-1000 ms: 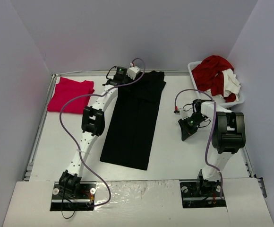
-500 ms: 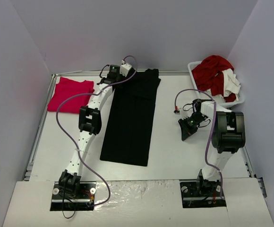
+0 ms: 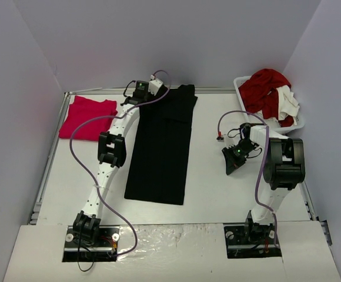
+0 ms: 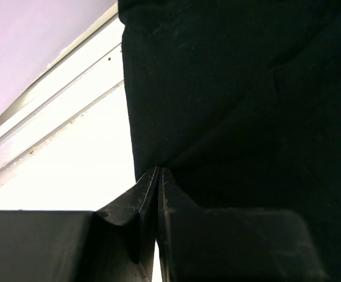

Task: Fold and stack the t-shirts
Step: Rotate the tshirt 90 degrees

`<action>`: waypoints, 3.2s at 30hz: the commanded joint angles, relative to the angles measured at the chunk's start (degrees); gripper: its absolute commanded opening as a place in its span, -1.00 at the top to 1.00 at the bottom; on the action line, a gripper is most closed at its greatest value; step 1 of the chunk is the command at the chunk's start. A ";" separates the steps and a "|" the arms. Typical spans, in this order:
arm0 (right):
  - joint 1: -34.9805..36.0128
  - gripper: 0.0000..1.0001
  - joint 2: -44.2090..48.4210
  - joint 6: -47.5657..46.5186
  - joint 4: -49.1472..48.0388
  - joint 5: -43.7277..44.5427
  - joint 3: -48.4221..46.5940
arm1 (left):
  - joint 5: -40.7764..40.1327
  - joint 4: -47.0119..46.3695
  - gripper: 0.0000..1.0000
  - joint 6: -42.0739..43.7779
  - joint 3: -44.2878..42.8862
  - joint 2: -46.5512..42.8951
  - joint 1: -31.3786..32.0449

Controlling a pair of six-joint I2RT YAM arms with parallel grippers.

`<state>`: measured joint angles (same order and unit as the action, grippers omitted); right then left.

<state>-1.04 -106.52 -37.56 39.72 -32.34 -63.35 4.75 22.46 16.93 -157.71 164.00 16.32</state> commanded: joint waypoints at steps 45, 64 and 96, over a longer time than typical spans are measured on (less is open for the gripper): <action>41.03 1.00 -18.19 -4.89 11.08 -11.80 -20.67 | 22.66 -1.89 0.95 -1.11 90.74 -77.61 -10.69; 40.07 1.00 -19.43 -3.57 8.97 -3.44 -16.81 | 26.62 -3.56 0.95 -2.95 92.93 -79.89 -13.94; 25.65 0.81 -2.91 -7.87 24.50 -7.64 -22.42 | 29.26 9.95 0.19 4.68 83.55 -88.41 -12.37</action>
<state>24.43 -117.08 -40.84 55.37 -37.93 -80.20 33.17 25.96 17.06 -67.37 81.30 2.63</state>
